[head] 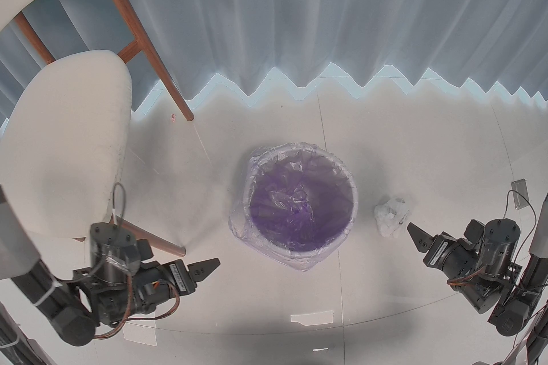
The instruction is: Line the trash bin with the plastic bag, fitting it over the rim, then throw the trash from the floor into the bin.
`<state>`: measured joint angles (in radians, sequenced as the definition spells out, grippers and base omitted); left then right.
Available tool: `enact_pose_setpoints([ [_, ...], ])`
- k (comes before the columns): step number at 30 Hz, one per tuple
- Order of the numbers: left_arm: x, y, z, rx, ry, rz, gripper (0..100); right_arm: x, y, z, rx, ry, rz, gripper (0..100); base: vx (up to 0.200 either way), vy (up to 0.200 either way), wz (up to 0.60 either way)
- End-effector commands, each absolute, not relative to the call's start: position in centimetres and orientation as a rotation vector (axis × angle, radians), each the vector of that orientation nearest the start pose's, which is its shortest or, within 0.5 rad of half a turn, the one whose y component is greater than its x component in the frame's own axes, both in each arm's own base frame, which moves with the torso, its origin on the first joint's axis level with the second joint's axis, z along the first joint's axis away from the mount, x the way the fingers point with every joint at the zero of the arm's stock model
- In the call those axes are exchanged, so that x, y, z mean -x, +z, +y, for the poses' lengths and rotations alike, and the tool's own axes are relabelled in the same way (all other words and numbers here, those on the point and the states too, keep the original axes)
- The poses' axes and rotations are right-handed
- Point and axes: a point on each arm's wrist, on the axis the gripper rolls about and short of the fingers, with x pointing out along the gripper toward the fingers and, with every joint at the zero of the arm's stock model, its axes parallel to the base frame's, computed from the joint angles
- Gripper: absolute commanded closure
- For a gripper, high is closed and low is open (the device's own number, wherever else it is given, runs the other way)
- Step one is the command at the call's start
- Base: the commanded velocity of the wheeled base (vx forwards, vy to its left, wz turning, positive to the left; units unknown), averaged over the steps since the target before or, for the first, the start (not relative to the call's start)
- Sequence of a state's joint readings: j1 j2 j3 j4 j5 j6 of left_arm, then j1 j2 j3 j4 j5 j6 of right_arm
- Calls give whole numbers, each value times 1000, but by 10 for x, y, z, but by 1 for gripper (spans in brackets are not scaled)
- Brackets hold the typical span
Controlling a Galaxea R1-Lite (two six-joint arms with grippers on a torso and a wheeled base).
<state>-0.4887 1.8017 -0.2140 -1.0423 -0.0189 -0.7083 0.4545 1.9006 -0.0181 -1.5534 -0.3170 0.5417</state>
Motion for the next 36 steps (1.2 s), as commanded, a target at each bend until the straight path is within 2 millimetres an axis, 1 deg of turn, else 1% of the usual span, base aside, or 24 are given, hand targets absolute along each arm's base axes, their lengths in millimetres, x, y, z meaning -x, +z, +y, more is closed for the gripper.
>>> enact_pose_setpoints([
  [1,-248,-43,-138,343,-225,714,0,-191,65,94,-440,34,296,0,0,0,0],
  [3,-255,-61,-140,300,-248,658,0,-191,66,94,-446,34,292,0,0,0,0],
  [6,-260,-80,-141,276,-235,680,0,-190,67,93,-449,30,286,0,0,0,0],
  [11,-278,-85,-141,300,-213,652,0,-190,68,93,-449,24,281,0,0,0,0],
  [14,-284,-85,-145,299,-211,653,0,-190,68,93,-449,22,280,0,0,0,0],
  [18,-302,-83,-154,296,-175,605,0,-190,68,93,-448,15,278,0,0,0,0],
  [19,-303,-82,-154,297,-176,602,0,-190,68,93,-448,15,278,0,0,0,0],
  [20,-311,-79,-159,310,-185,571,0,-190,68,93,-448,15,278,0,0,0,0],
  [24,-322,-72,-166,327,-203,525,0,-189,68,92,-447,14,276,0,0,0,0],
  [30,-334,-60,-169,355,-213,464,0,-188,70,91,-450,8,271,0,0,0,0],
  [36,-334,-44,-174,371,-237,424,0,-188,70,90,-453,5,268,0,0,0,0],
])
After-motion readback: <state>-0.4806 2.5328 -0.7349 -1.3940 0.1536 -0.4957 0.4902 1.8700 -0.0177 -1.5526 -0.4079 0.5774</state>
